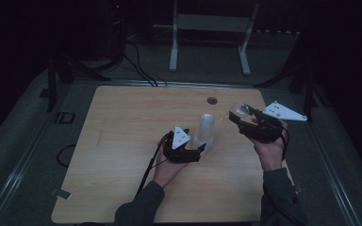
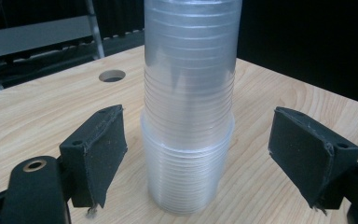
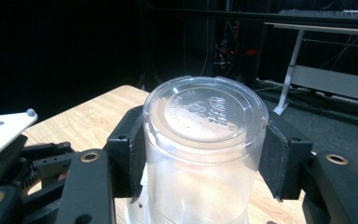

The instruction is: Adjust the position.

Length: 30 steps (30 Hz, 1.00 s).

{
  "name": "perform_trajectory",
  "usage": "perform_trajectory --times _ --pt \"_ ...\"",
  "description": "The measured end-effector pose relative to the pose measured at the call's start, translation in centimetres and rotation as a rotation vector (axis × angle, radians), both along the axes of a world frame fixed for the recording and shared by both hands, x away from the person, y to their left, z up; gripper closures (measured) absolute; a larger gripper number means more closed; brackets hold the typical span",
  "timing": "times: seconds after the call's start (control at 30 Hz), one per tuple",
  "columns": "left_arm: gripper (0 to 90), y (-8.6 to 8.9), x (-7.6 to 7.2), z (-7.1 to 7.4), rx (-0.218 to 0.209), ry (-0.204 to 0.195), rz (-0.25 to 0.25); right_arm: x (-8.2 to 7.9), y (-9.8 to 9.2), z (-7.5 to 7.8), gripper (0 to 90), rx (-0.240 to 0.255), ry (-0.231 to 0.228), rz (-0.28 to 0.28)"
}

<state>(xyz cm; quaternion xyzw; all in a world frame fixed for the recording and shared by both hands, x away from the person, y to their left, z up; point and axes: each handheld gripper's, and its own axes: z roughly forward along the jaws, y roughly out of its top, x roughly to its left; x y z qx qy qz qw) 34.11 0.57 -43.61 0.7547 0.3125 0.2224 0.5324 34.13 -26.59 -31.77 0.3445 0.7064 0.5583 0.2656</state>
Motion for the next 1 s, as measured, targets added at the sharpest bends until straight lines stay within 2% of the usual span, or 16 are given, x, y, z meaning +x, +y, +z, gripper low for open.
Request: perform_trajectory --times 0.3,0.63,1.0 --pt "18.6 0.1 -0.3 0.3 -0.014 -0.001 -0.017 -0.2 -0.4 -1.3 40.8 -0.001 0.025 -0.010" --pt "18.6 0.0 -0.6 0.6 -0.011 -0.014 -0.025 -0.4 -0.7 -3.0 40.8 -0.008 0.058 -0.017" --pt "18.6 0.0 -0.9 0.7 -0.021 -0.023 -0.029 -0.8 -1.2 -4.2 40.7 0.018 0.082 -0.029"
